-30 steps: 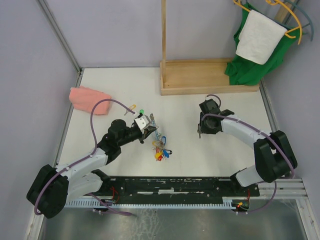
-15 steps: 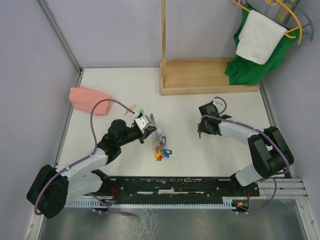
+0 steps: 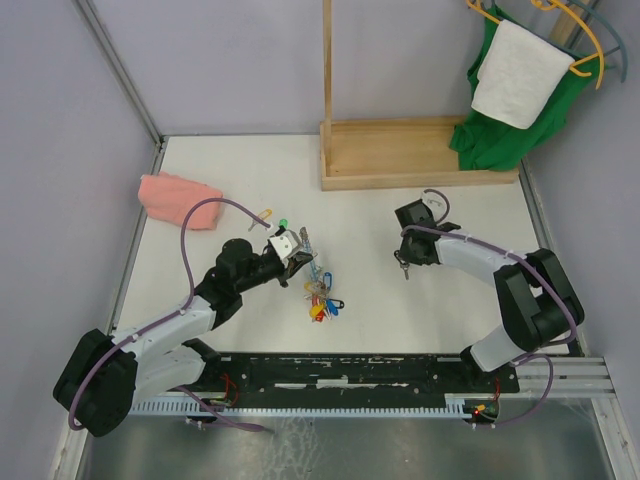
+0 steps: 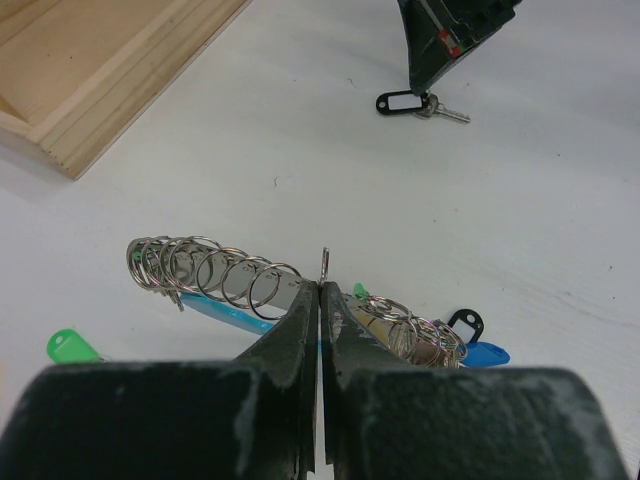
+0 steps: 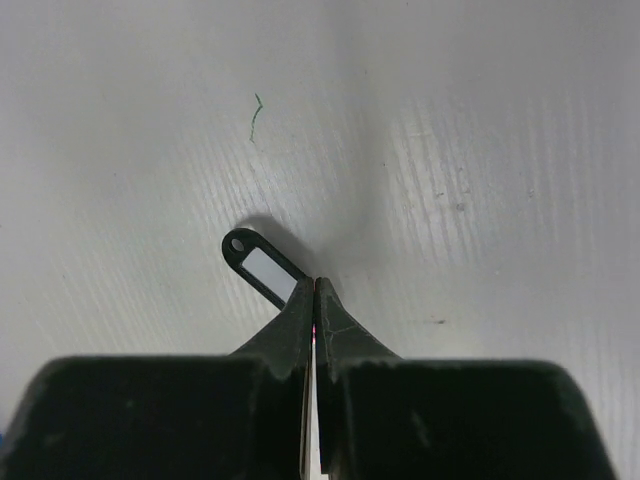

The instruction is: Put the keys on the keyring

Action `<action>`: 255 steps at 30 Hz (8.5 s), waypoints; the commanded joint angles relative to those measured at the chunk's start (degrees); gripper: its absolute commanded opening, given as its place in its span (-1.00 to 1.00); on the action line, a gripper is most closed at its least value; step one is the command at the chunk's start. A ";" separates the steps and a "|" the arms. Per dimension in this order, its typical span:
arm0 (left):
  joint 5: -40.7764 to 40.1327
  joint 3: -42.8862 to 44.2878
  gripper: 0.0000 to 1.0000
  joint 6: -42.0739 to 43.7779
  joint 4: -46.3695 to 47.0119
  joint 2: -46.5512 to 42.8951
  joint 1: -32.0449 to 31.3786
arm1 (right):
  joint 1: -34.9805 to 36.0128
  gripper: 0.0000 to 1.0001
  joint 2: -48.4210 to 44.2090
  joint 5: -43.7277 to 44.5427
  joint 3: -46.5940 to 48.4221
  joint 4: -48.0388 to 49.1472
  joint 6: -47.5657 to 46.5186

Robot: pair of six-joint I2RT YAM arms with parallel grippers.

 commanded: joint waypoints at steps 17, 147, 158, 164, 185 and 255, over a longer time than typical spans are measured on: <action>1.34 1.62 -0.95 -1.30 1.79 -0.47 -0.10 | 10.15 -0.87 11.63 -10.70 27.43 -36.13 -37.34; 2.22 1.84 -0.95 -1.38 1.64 -0.31 -0.14 | 12.94 -0.99 2.29 -4.41 21.71 -38.24 -29.72; 2.38 1.83 -0.95 -1.27 1.44 -0.53 -0.23 | 13.06 -0.96 16.69 -6.97 34.80 -52.30 -38.76; 2.51 1.87 -0.95 -1.22 1.26 -0.31 -0.23 | 13.15 -0.89 28.52 -9.43 43.04 -51.32 -41.95; 2.60 2.01 -0.95 -1.16 1.27 0.08 -0.24 | 13.42 0.04 5.71 -13.12 21.19 -18.65 -40.30; 3.79 2.10 -0.95 -1.07 1.53 0.52 -0.26 | 9.94 -0.92 25.98 -16.20 42.03 -37.33 -40.16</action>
